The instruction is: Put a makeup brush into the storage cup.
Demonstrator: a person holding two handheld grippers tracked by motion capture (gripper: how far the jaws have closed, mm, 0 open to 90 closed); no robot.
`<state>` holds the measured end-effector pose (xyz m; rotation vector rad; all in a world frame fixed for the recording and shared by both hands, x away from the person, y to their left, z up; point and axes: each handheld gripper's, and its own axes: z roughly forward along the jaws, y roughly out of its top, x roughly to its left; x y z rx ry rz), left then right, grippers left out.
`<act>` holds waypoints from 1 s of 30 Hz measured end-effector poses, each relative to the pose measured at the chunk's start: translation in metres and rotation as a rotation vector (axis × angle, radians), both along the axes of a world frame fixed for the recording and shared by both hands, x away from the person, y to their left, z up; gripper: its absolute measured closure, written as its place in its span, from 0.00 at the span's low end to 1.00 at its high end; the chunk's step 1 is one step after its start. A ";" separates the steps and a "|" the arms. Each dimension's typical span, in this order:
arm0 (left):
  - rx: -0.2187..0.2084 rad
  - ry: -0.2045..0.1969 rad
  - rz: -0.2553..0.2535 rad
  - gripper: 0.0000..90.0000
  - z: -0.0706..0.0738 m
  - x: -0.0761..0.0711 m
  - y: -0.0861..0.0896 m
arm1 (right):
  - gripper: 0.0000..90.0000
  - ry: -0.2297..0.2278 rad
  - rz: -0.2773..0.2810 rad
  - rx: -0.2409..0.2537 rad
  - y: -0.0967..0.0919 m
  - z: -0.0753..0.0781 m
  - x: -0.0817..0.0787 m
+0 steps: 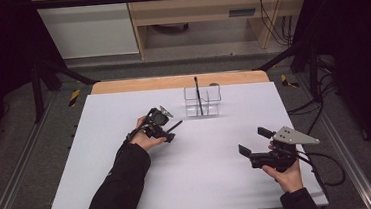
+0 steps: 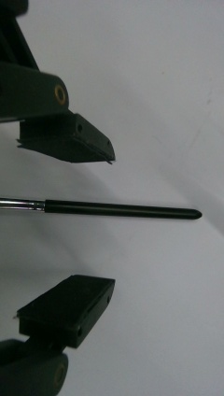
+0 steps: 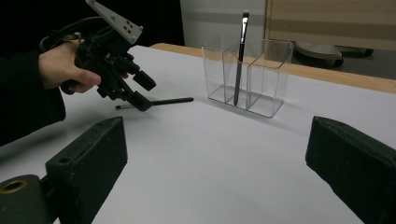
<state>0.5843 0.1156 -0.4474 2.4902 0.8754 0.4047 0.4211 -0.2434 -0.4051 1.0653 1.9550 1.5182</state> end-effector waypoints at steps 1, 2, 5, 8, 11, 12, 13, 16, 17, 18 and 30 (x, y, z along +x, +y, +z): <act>0.002 0.003 0.004 0.41 -0.001 0.000 0.000 | 0.06 0.000 0.000 -0.001 0.000 0.000 0.000; 0.001 0.007 0.002 0.43 -0.002 0.001 0.000 | 0.06 -0.001 0.000 -0.003 0.000 0.000 0.000; 0.008 0.016 0.002 0.49 -0.004 0.002 0.000 | 0.06 0.000 -0.001 -0.006 0.001 -0.001 0.000; -0.001 0.029 0.006 0.52 -0.006 0.002 0.000 | 0.06 0.002 0.001 -0.008 0.001 -0.001 0.000; -0.001 0.049 0.008 0.58 -0.007 0.003 0.002 | 0.07 0.004 0.001 -0.007 0.001 -0.001 0.001; -0.008 0.057 0.012 0.59 -0.007 0.004 0.003 | 0.07 0.003 0.001 -0.006 0.001 -0.001 0.001; -0.010 0.061 0.016 0.60 -0.007 0.004 0.004 | 0.07 0.003 0.001 -0.008 0.001 -0.001 0.001; -0.019 0.086 0.016 0.66 -0.007 0.004 0.004 | 0.07 0.003 0.003 -0.009 0.001 -0.001 0.001; -0.020 0.090 0.016 0.69 -0.007 0.004 0.004 | 0.07 0.004 0.005 -0.008 0.002 -0.001 0.001; -0.020 0.096 0.017 0.70 -0.006 0.004 0.004 | 0.07 0.002 0.003 -0.009 0.002 -0.002 0.001; -0.003 0.126 0.051 0.91 -0.004 0.004 0.006 | 0.07 0.003 0.003 -0.010 0.002 -0.002 0.001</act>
